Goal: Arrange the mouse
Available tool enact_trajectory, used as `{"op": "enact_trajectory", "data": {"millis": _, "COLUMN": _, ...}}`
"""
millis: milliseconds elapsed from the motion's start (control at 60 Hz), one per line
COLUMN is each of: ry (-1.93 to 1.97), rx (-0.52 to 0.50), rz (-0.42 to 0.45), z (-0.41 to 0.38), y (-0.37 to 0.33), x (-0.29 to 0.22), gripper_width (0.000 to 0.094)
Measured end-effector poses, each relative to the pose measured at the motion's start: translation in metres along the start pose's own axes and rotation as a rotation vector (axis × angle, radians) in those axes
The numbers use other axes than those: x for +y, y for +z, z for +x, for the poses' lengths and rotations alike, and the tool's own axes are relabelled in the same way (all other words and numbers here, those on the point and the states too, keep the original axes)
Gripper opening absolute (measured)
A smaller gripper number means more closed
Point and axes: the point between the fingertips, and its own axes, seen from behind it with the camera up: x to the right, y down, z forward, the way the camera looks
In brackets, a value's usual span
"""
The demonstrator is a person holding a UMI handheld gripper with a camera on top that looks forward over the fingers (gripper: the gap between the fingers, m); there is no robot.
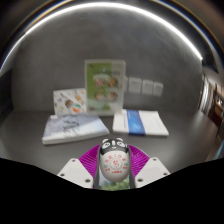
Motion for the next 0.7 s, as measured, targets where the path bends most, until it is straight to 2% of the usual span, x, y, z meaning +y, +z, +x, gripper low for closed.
{"op": "enact_trajectory", "data": {"millis": 17, "ry": 0.008, "rx": -0.001, "rz": -0.036, "z": 0.009, "y": -0.001, "x": 0.007, "gripper_width": 0.0407}}
{"op": "enact_trajectory", "data": {"millis": 133, "ry": 0.021, "rx": -0.067, "rz": -0.138, "z": 0.024, "y": 0.034, "x": 0.064, "gripper_width": 0.041}}
{"op": "enact_trajectory", "data": {"millis": 200, "ry": 0.021, "rx": -0.09, "rz": -0.173, "z": 0.027, "y": 0.043, "x": 0.08, "gripper_width": 0.0411}}
{"op": "enact_trajectory", "data": {"millis": 283, "ry": 0.007, "rx": -0.119, "rz": -0.155, "z": 0.023, "y": 0.046, "x": 0.082, "gripper_width": 0.0418}}
{"op": "enact_trajectory", "data": {"millis": 300, "ry": 0.006, "rx": -0.123, "rz": -0.152, "z": 0.022, "y": 0.047, "x": 0.082, "gripper_width": 0.0506}}
{"op": "enact_trajectory", "data": {"millis": 350, "ry": -0.001, "rx": -0.136, "rz": -0.151, "z": 0.022, "y": 0.048, "x": 0.081, "gripper_width": 0.0502}}
{"op": "enact_trajectory", "data": {"millis": 383, "ry": -0.007, "rx": -0.149, "rz": -0.156, "z": 0.023, "y": 0.049, "x": 0.081, "gripper_width": 0.0556}}
{"op": "enact_trajectory", "data": {"millis": 417, "ry": -0.009, "rx": -0.164, "rz": -0.163, "z": 0.023, "y": 0.049, "x": 0.082, "gripper_width": 0.0572}}
{"op": "enact_trajectory", "data": {"millis": 433, "ry": -0.008, "rx": -0.173, "rz": -0.169, "z": 0.023, "y": 0.048, "x": 0.083, "gripper_width": 0.0647}}
{"op": "enact_trajectory", "data": {"millis": 517, "ry": 0.001, "rx": -0.227, "rz": -0.187, "z": 0.026, "y": 0.031, "x": 0.087, "gripper_width": 0.0899}}
{"op": "enact_trajectory", "data": {"millis": 550, "ry": 0.003, "rx": -0.246, "rz": -0.17, "z": 0.028, "y": 0.022, "x": 0.086, "gripper_width": 0.0831}}
{"op": "enact_trajectory", "data": {"millis": 700, "ry": 0.05, "rx": -0.279, "rz": -0.128, "z": 0.054, "y": -0.033, "x": 0.085, "gripper_width": 0.0839}}
